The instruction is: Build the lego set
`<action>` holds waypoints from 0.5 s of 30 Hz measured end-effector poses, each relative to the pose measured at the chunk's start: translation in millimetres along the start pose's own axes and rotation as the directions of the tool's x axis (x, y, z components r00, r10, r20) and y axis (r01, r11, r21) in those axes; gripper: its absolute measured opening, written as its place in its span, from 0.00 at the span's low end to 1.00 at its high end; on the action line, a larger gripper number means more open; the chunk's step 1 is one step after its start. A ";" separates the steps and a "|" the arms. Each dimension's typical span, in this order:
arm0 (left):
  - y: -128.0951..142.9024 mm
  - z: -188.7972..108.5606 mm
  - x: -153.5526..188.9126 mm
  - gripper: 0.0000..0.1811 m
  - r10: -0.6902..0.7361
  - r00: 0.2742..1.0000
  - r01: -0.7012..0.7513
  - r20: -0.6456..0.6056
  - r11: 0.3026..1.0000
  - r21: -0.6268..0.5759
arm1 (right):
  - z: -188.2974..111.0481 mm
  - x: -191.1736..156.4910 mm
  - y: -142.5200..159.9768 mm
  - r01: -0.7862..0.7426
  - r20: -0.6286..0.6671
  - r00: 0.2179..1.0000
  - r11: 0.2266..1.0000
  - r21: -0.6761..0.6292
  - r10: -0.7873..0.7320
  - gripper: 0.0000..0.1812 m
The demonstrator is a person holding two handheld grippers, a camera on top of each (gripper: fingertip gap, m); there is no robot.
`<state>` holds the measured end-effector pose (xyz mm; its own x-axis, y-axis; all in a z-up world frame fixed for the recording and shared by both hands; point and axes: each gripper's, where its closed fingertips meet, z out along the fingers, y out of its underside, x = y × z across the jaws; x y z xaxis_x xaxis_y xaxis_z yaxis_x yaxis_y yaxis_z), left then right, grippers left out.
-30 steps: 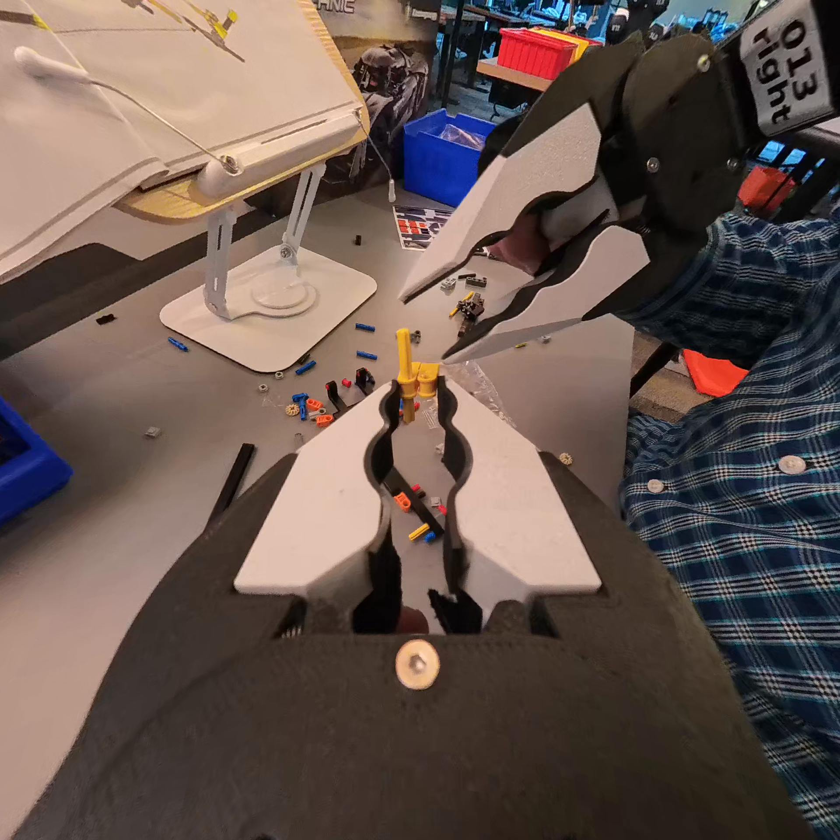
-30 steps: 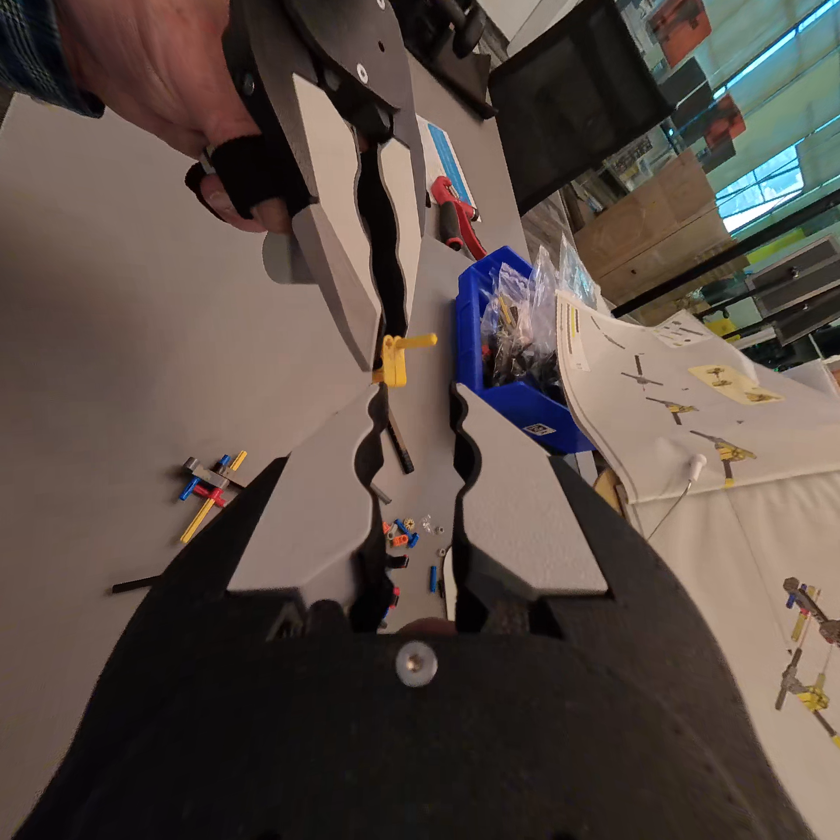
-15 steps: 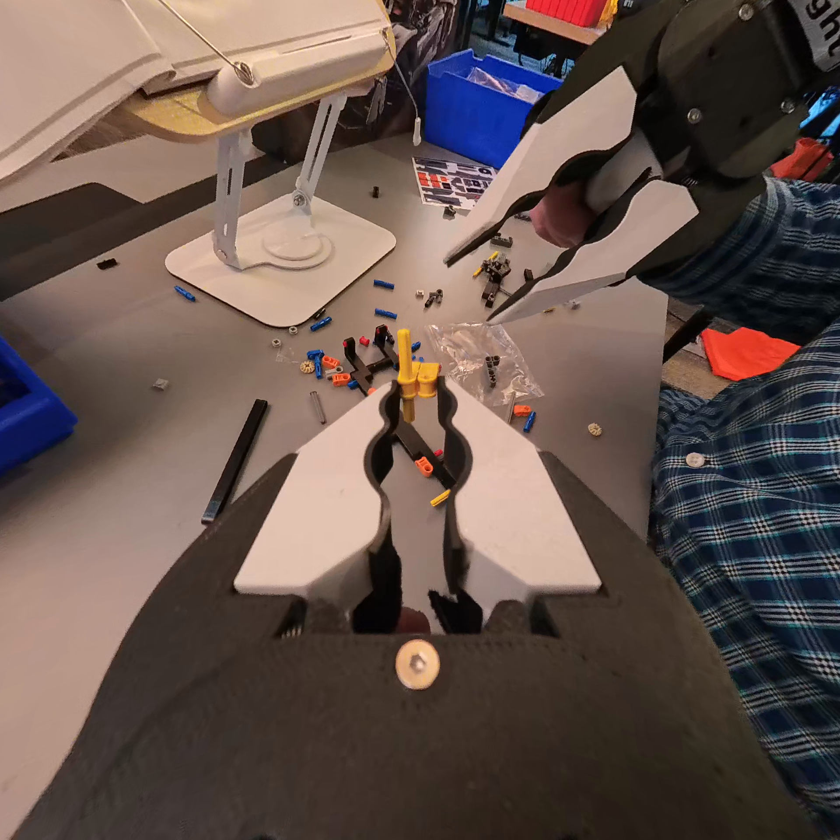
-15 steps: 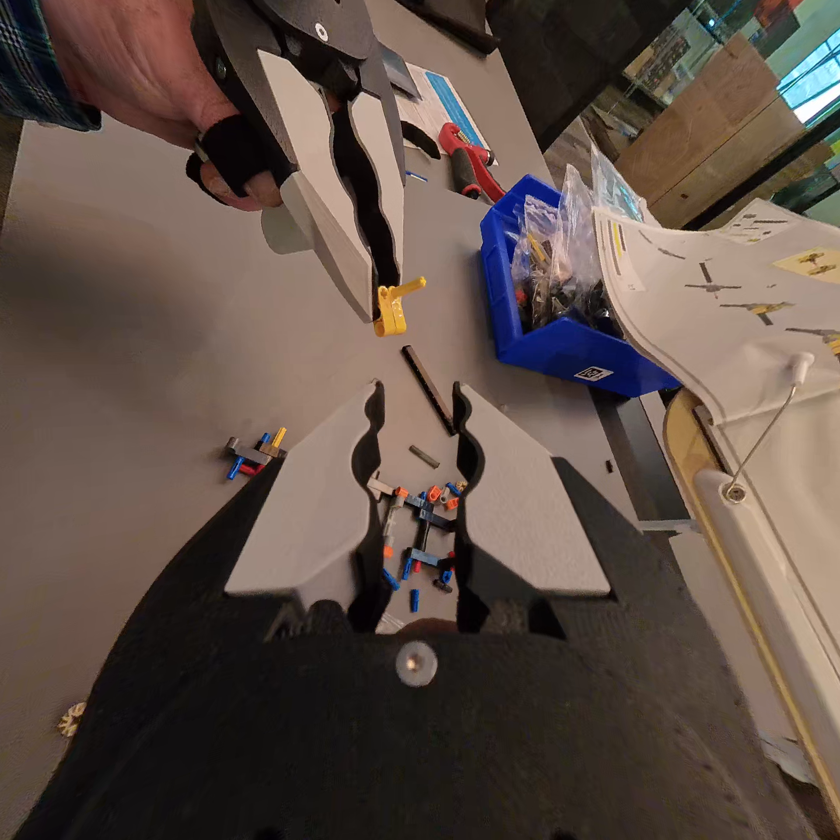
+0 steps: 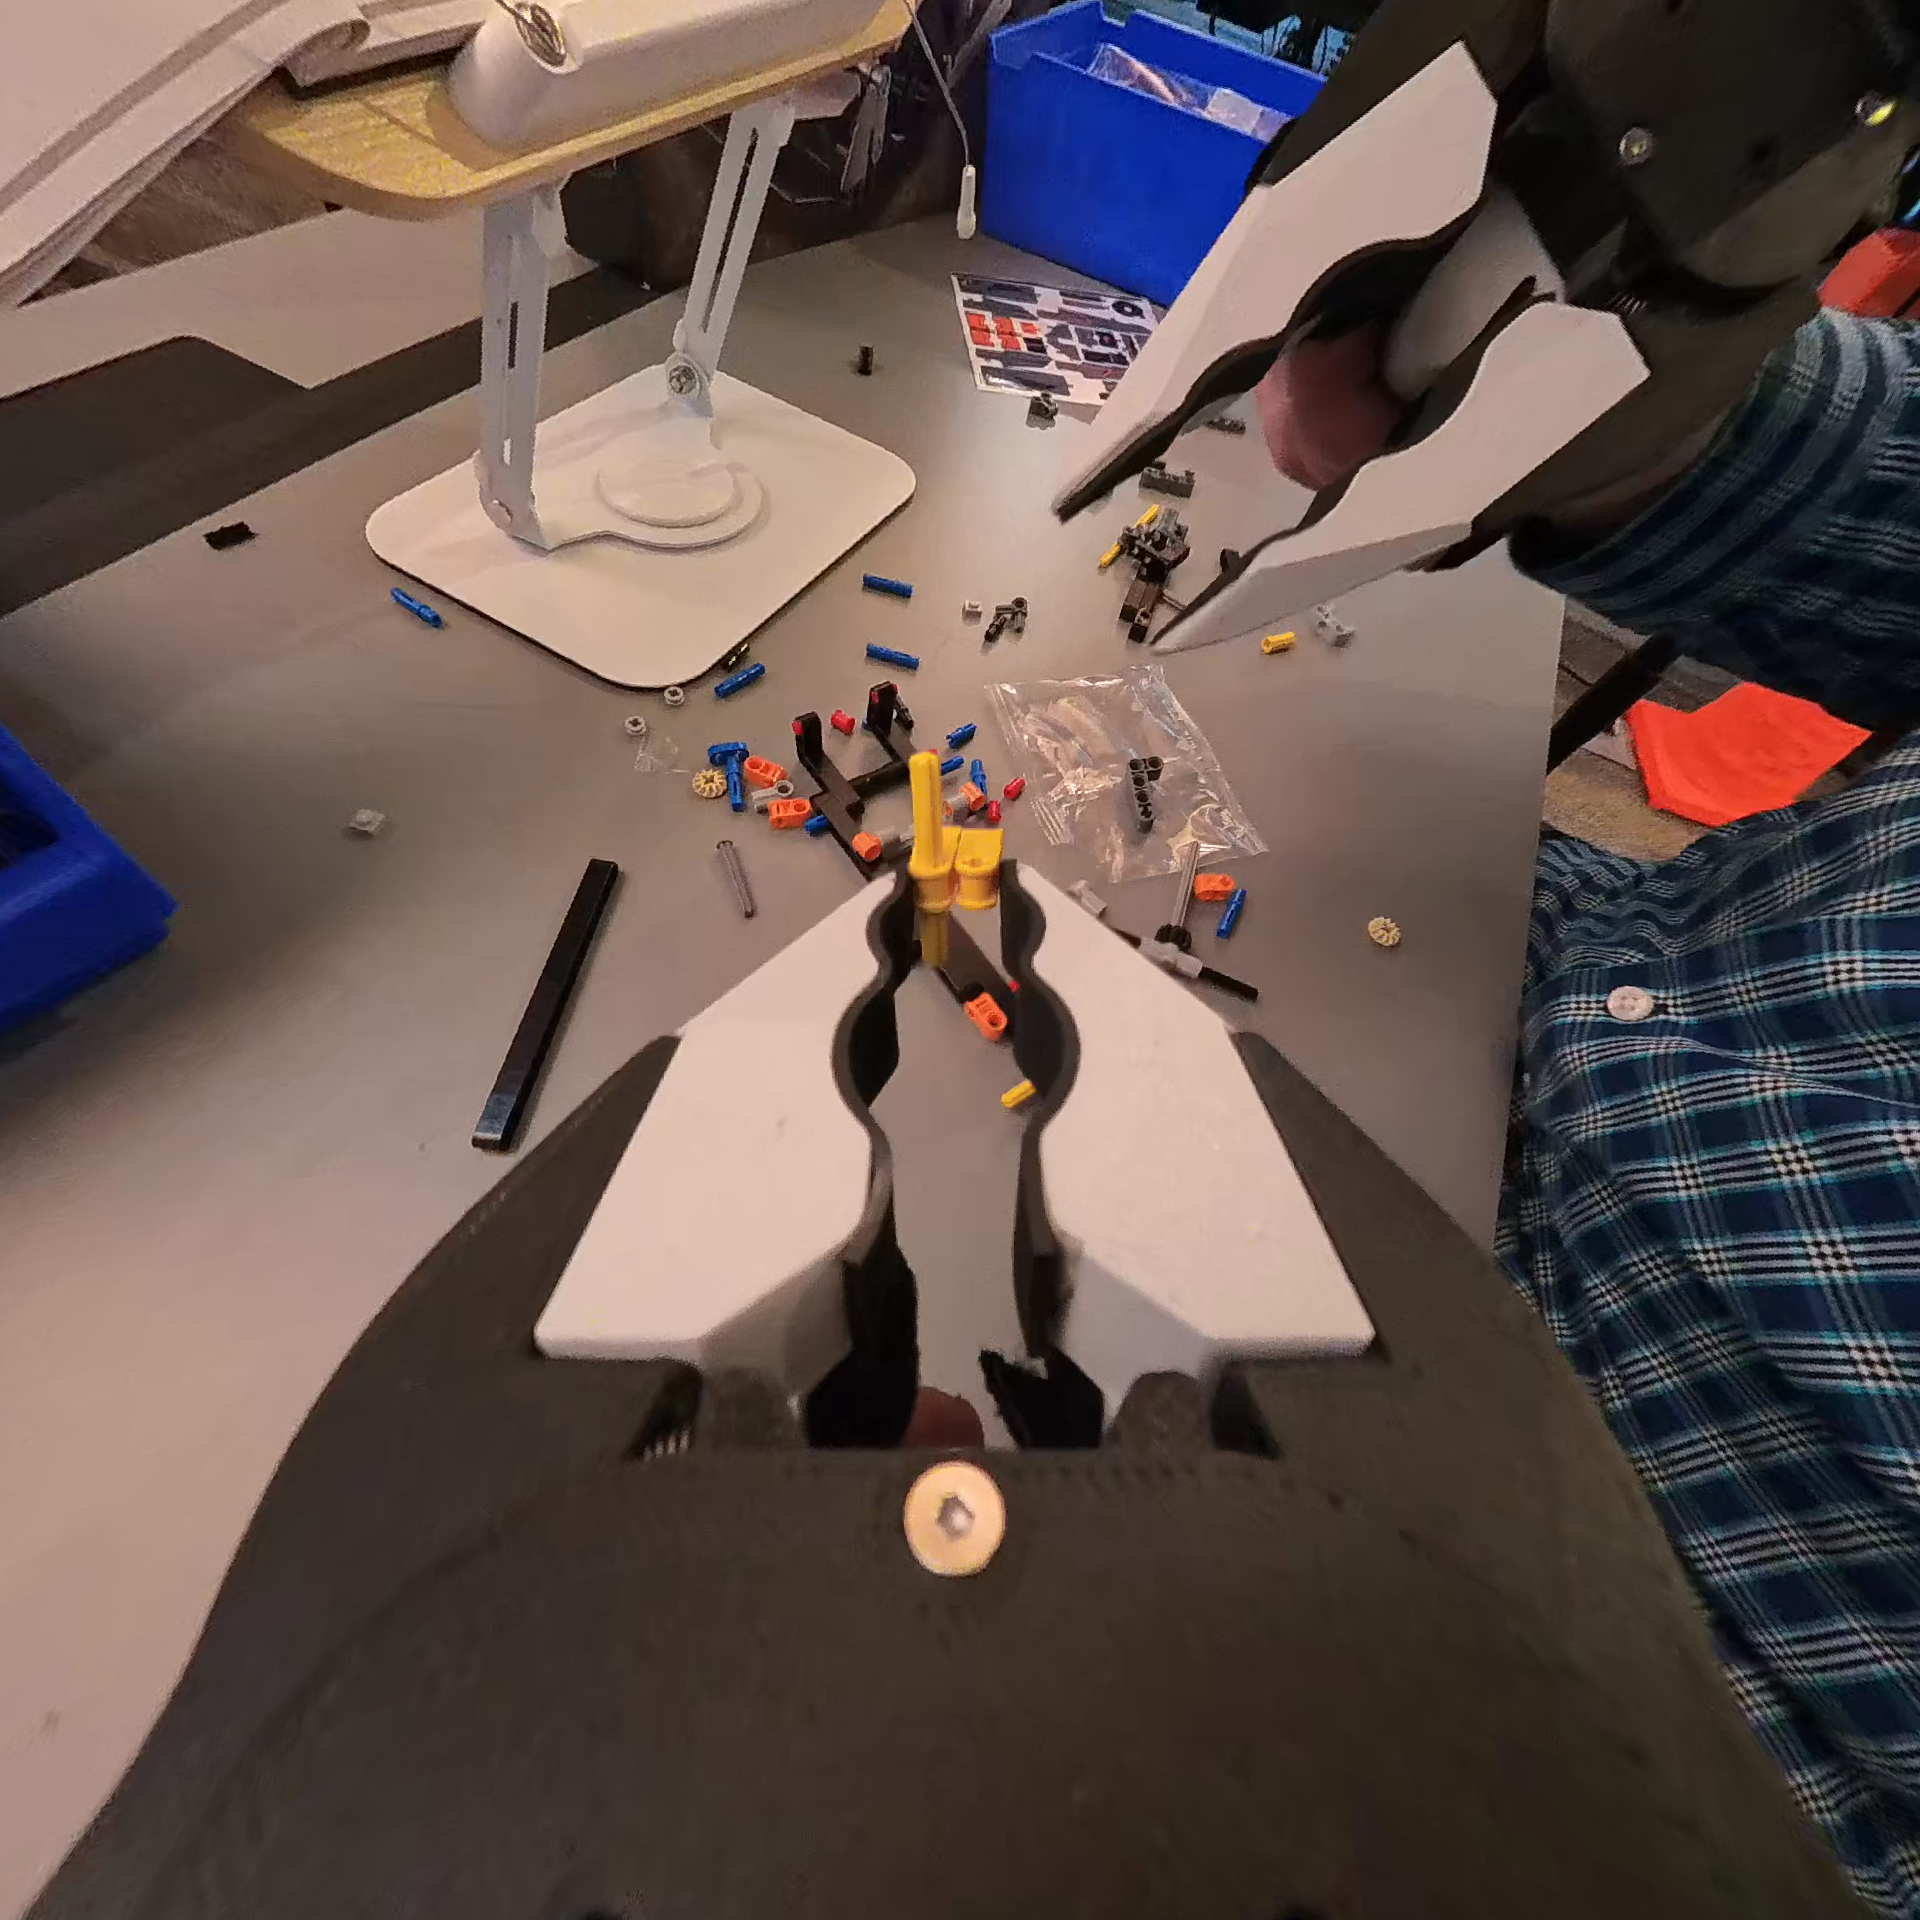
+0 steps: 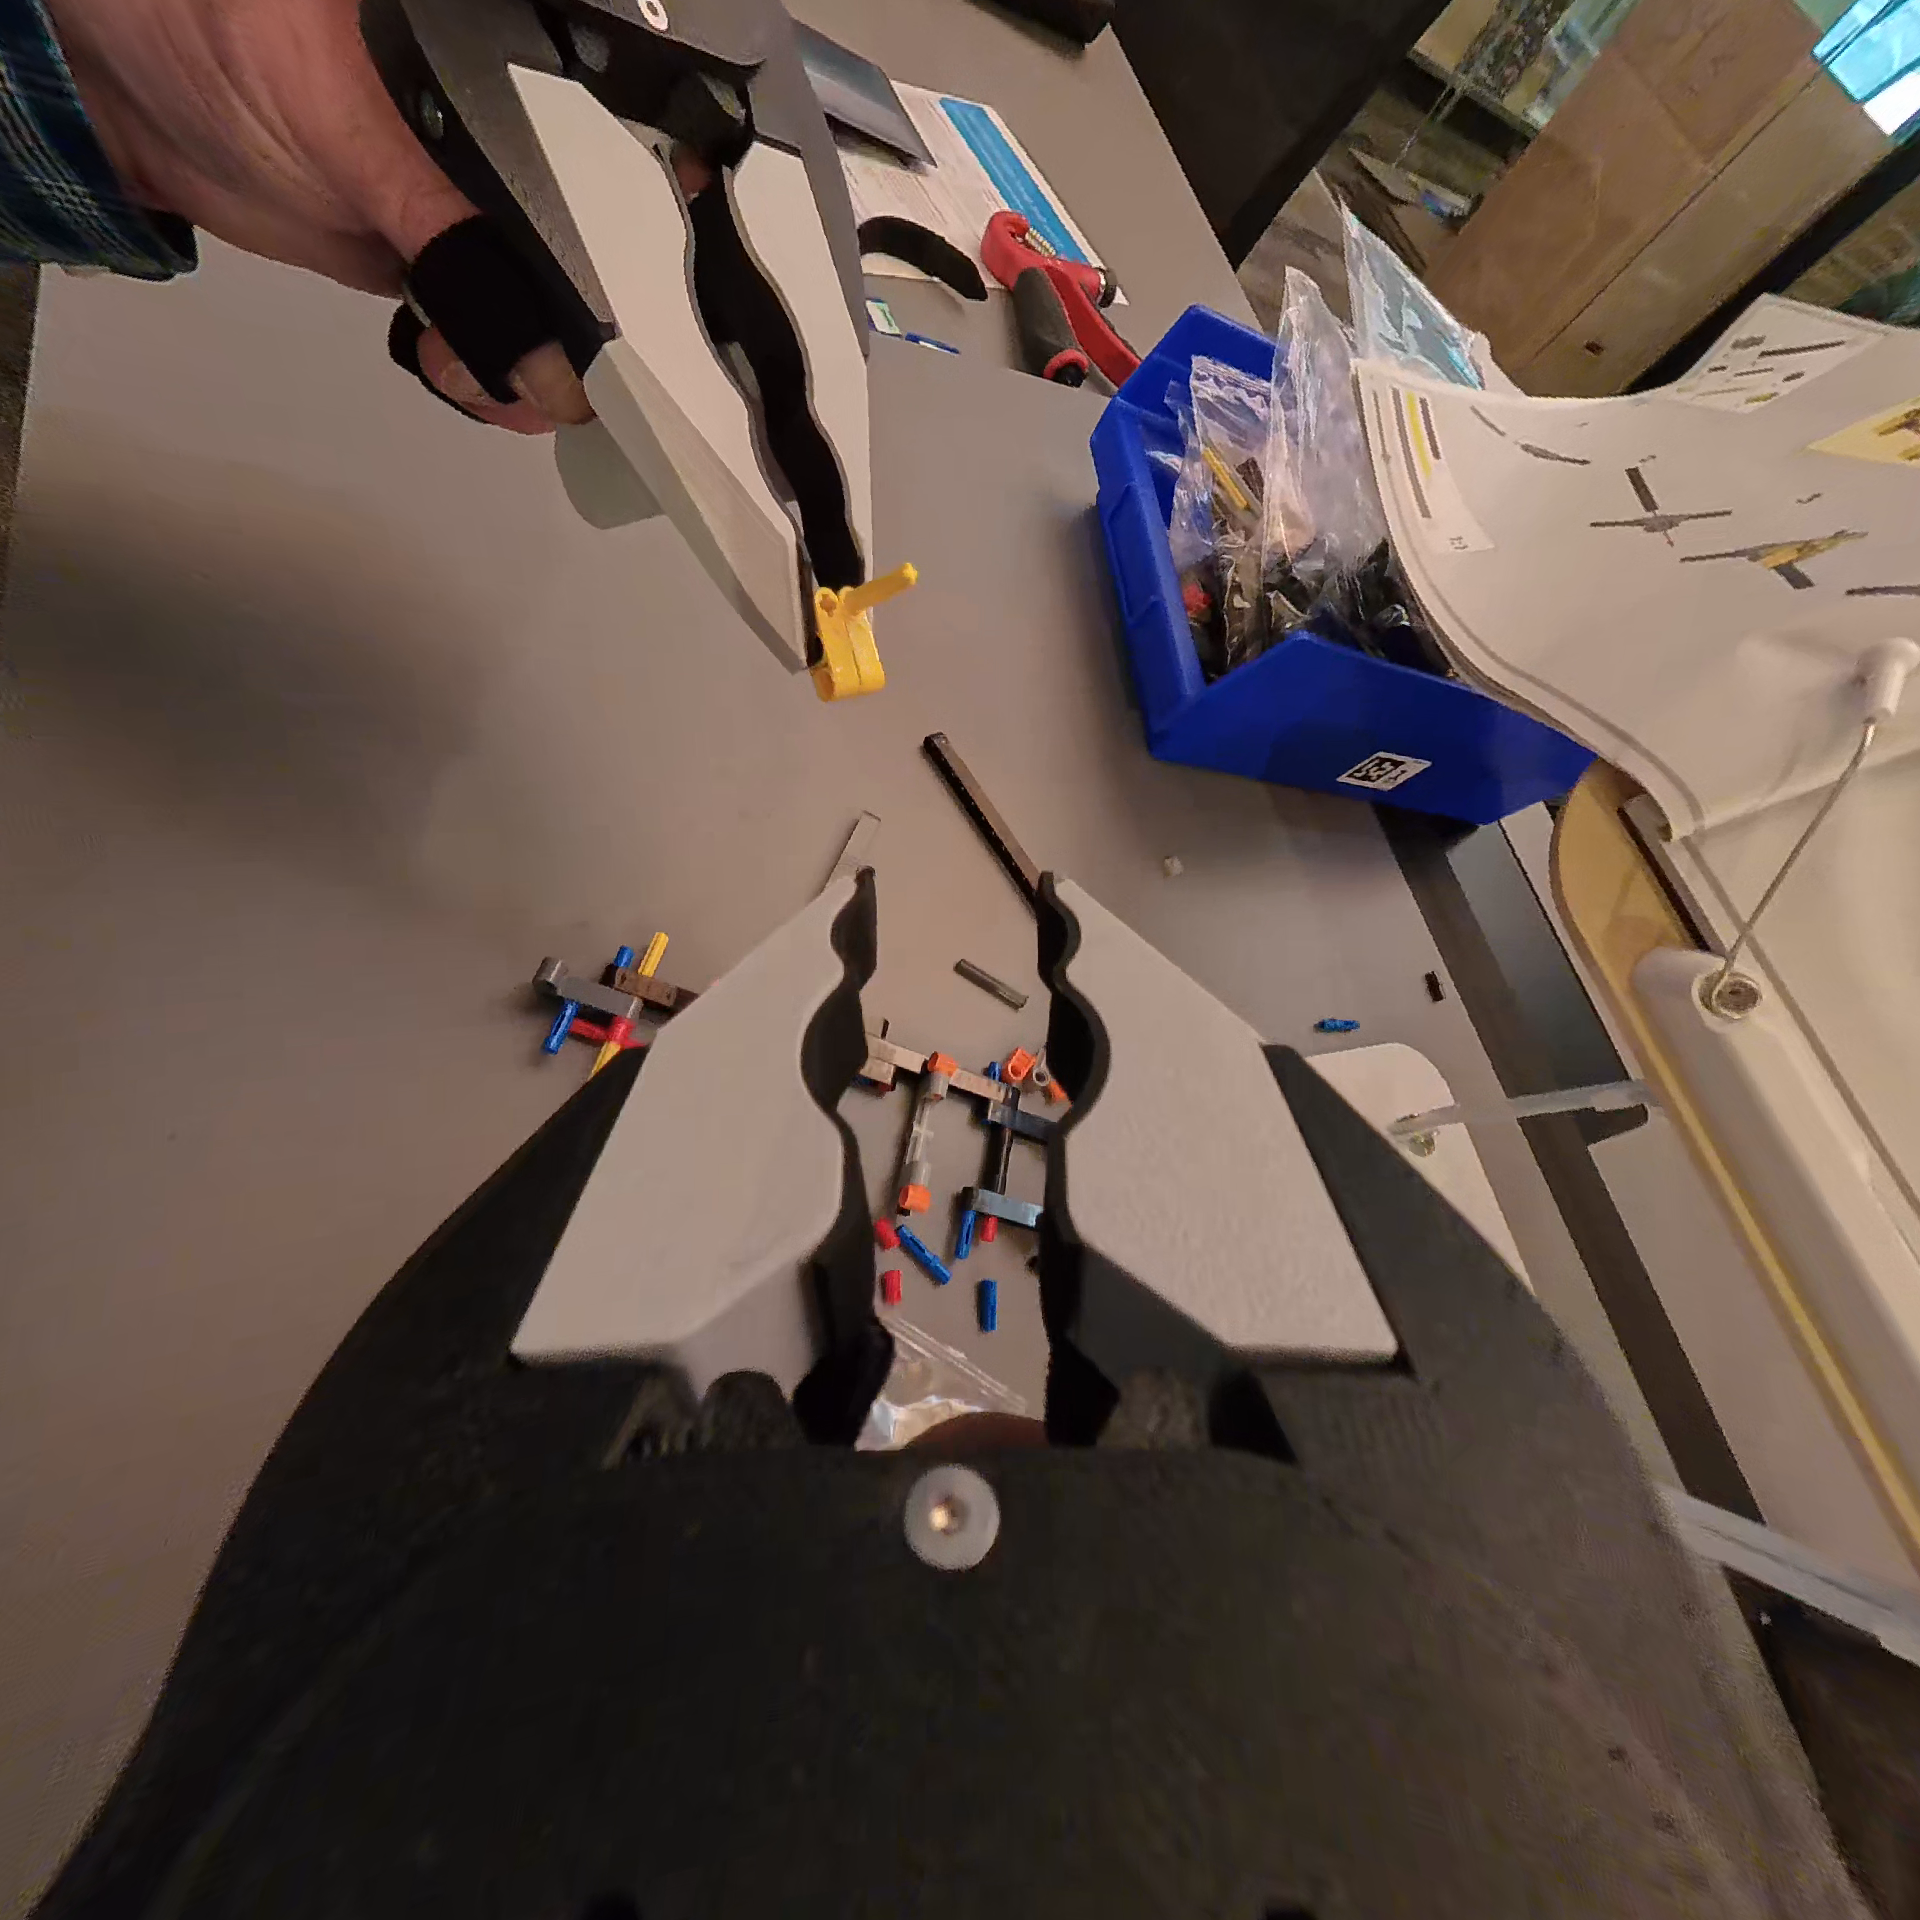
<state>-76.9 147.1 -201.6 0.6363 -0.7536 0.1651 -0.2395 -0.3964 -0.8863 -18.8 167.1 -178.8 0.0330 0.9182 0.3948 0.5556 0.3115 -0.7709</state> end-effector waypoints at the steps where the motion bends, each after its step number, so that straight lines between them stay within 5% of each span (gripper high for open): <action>1: 1.7 -0.1 -0.5 0.07 0.003 1.000 -0.003 0.003 1.000 -0.008 | -1.5 0.9 2.0 -0.004 -0.003 1.000 1.000 -0.006 0.004 0.16; 15: 33.0 -2.5 -6.1 0.07 0.049 0.998 -0.043 0.038 0.986 -0.164 | -27.4 2.2 42.2 -0.096 -0.028 0.995 0.990 -0.104 0.094 0.18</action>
<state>-90.5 137.3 -230.8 0.6511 -0.7518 0.1045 -0.3833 -0.4445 -0.8096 27.5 175.6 -196.8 0.1083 0.9360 0.3349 0.6332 0.1948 -0.7491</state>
